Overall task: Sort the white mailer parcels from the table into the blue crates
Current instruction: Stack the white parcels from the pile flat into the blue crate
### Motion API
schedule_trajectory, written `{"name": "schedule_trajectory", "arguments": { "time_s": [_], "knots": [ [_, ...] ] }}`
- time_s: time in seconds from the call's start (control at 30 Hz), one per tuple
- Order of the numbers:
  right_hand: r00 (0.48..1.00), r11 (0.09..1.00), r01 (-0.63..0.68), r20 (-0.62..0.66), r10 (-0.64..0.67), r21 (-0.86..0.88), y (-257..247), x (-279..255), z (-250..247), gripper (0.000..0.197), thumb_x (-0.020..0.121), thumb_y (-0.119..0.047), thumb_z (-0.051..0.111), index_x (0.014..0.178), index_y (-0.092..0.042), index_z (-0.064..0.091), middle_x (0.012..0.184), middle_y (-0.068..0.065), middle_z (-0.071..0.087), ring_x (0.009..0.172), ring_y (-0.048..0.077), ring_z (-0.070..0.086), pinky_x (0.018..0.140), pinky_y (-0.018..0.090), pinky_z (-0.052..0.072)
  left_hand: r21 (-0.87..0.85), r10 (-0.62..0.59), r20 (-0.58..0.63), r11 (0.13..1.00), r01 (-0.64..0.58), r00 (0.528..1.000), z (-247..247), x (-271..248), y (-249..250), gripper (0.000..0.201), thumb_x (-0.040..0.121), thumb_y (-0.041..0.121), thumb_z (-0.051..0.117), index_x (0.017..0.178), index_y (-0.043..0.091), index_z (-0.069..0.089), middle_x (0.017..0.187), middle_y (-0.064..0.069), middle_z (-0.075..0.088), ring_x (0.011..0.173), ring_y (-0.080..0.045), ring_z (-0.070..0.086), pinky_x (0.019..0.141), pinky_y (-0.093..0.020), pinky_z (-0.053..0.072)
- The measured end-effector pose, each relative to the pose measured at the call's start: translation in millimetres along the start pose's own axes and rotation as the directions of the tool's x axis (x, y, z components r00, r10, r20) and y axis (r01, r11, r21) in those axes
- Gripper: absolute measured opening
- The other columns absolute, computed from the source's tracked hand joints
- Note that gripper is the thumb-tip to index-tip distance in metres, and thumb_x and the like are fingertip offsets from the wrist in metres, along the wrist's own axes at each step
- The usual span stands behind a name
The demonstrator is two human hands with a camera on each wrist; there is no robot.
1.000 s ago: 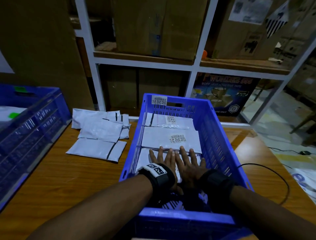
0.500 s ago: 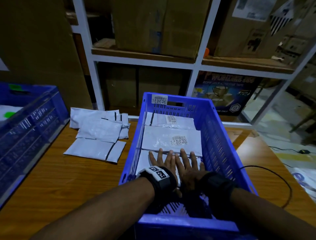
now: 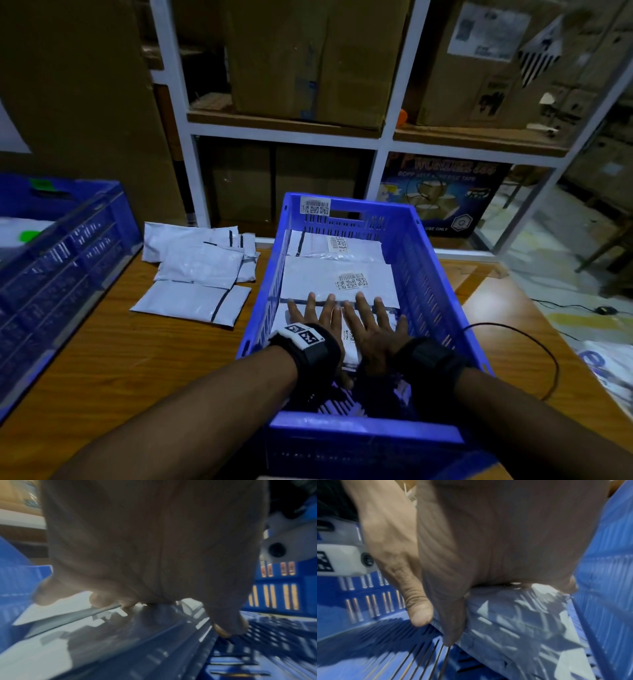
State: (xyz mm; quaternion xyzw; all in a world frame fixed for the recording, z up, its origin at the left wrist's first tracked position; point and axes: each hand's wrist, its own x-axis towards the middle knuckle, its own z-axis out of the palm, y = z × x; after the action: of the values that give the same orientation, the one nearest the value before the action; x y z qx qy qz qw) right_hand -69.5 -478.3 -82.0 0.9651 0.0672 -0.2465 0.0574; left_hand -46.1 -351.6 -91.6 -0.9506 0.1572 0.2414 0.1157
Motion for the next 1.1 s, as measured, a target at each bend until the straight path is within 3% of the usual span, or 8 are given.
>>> {"name": "schedule_trajectory", "arguments": {
  "time_s": [0.23,0.4,0.5,0.57,0.63,0.7,0.87,1.1],
  "knots": [
    [0.999,1.0,0.007,0.037,-0.006,-0.03,-0.1,-12.6,-21.2,0.13,0.076,-0.047,0.076,0.147,-0.03,-0.032,0.152,0.002,-0.043,0.143,0.035,-0.031,0.107,0.076,0.0,-0.063,0.026,-0.018,0.998,-0.027,0.999,-17.3,-8.3,-2.1,0.112,0.09,0.054,0.062,0.156,0.009,-0.017,0.158,-0.011,-0.033,0.144,-0.046,-0.027,0.103,-0.081,-0.01],
    [0.992,0.999,0.041,0.119,-0.041,-0.002,5.0,-20.9,-44.8,0.141,0.064,-0.067,0.077,0.149,-0.029,-0.029,0.155,0.0,-0.039,0.144,0.031,-0.03,0.111,0.072,0.002,0.017,0.084,0.128,0.996,-0.087,0.988,-61.0,-22.4,-11.6,0.129,0.077,0.05,0.08,0.156,0.012,-0.015,0.159,-0.012,-0.033,0.146,-0.045,-0.024,0.109,-0.077,0.004],
    [0.99,0.995,0.079,0.111,-0.085,0.058,8.7,-30.5,-69.2,0.113,0.084,-0.061,0.061,0.155,-0.017,-0.015,0.161,0.006,-0.024,0.148,0.03,-0.022,0.118,0.054,0.001,-0.004,0.124,0.101,0.992,-0.124,0.987,-76.7,-20.1,-18.9,0.105,0.092,0.046,0.065,0.157,0.014,-0.012,0.161,-0.011,-0.029,0.148,-0.044,-0.016,0.111,-0.074,0.011],
    [0.994,0.985,0.059,0.083,-0.074,0.164,14.4,-25.5,-85.6,0.078,0.099,-0.042,0.045,0.155,-0.005,0.006,0.164,0.014,0.004,0.151,0.032,-0.001,0.119,0.043,0.008,-0.06,0.117,0.05,0.992,-0.114,0.992,-80.7,-11.5,-23.5,0.087,0.099,0.038,0.049,0.157,0.012,-0.011,0.162,-0.011,-0.026,0.149,-0.043,-0.013,0.112,-0.073,0.01],
    [1.0,0.967,0.026,-0.008,-0.025,0.255,25.0,-10.0,-96.2,0.05,0.101,-0.035,0.038,0.14,-0.004,0.038,0.15,0.021,0.037,0.14,0.037,0.031,0.112,0.044,0.029,-0.116,0.09,0.016,0.989,-0.088,0.996,-80.5,1.1,-26.0,0.082,0.101,0.035,0.044,0.157,0.013,-0.011,0.163,-0.01,-0.025,0.149,-0.043,-0.015,0.113,-0.072,0.005],
    [0.991,0.971,0.021,-0.134,0.012,0.24,32.0,9.4,-98.1,0.041,0.096,-0.043,0.034,0.116,-0.009,0.047,0.138,0.019,0.047,0.131,0.039,0.042,0.104,0.051,0.038,-0.157,0.069,-0.024,0.985,-0.072,0.997,-78.5,11.3,-25.8,0.081,0.101,0.04,0.043,0.158,0.016,-0.011,0.163,-0.007,-0.025,0.148,-0.043,-0.018,0.113,-0.071,0.0],
    [0.988,0.971,-0.054,-0.129,0.086,0.233,24.5,40.9,-78.2,0.061,0.102,-0.055,0.026,0.156,-0.034,0.008,0.165,-0.006,-0.008,0.151,0.031,-0.009,0.114,0.067,0.006,-0.262,0.0,-0.028,0.965,-0.007,1.0,-64.6,36.3,-25.8,0.072,0.101,0.059,0.022,0.158,0.03,-0.011,0.163,0.002,-0.025,0.145,-0.05,-0.022,0.114,-0.068,-0.006],
    [0.997,0.968,-0.042,0.075,0.024,0.248,20.1,68.0,-54.1,0.059,0.101,-0.053,0.006,0.156,-0.033,-0.003,0.163,-0.004,-0.019,0.144,0.032,-0.03,0.113,0.068,-0.007,-0.295,-0.034,0.079,0.954,0.055,0.996,-46.9,55.8,-30.7,0.07,0.096,0.067,0.012,0.157,0.038,-0.006,0.166,0.002,-0.016,0.145,-0.053,-0.017,0.112,-0.07,-0.01]
  ]
}}
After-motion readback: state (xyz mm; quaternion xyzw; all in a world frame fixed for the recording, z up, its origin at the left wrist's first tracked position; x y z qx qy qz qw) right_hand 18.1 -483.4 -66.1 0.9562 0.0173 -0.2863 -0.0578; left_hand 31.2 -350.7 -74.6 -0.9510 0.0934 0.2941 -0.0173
